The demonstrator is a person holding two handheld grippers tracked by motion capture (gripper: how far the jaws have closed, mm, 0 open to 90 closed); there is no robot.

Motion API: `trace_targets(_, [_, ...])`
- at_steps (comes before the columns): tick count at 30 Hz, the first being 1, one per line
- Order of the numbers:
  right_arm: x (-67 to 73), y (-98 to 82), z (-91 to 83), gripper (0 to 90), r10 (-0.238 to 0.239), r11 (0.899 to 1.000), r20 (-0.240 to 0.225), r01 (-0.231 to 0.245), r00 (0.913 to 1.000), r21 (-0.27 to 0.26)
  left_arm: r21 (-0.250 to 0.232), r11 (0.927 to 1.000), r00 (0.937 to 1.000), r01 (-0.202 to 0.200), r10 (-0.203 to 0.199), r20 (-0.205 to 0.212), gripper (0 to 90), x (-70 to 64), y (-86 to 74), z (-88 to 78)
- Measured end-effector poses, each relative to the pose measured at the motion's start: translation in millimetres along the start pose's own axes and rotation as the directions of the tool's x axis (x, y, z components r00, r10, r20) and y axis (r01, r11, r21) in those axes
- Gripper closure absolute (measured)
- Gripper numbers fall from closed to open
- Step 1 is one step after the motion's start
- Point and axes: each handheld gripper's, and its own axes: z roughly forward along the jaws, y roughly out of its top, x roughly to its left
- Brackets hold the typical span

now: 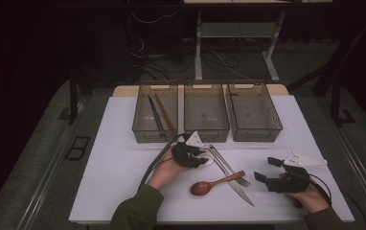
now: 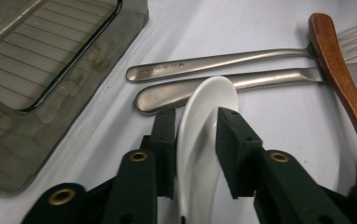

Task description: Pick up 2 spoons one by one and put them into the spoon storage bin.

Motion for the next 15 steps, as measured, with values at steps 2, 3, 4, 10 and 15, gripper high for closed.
trace_targets(2, [-0.1, 0.1, -0.1, 16.6, 0.001, 1.0, 0.001, -0.001, 1.0, 0.0, 0.001, 0.9999, 0.9999, -0.015, 0.015, -0.002, 72.0, 0.3, -0.1, -1.5])
trace_targets(3, [-0.2, 0.1, -0.1, 16.6, 0.0, 1.0, 0.001, 0.0, 1.0, 0.001, -0.004, 0.9998, 0.9998, -0.018, 0.018, -0.003, 73.9, -0.1, 0.0, -2.3])
trace_targets(4, [-0.1, 0.1, 0.0, 16.6, -0.001, 1.0, 0.001, 0.001, 1.0, 0.001, -0.006, 0.9997, 0.9997, -0.024, 0.024, -0.003, 75.4, 0.0, -0.2, -3.2])
trace_targets(10, [0.2, 0.0, 0.4, 16.6, -0.002, 1.0, 0.0, 0.002, 1.0, 0.002, -0.016, 0.9991, 0.9992, -0.04, 0.04, 0.004, 81.6, -0.6, -0.3, -6.9])
trace_targets(15, [-0.2, 0.3, -0.2, 16.6, -0.006, 1.0, -0.001, 0.006, 1.0, 0.0, -0.02, 0.9987, 0.9989, -0.047, 0.047, 0.004, 82.3, -0.4, -0.6, -7.4])
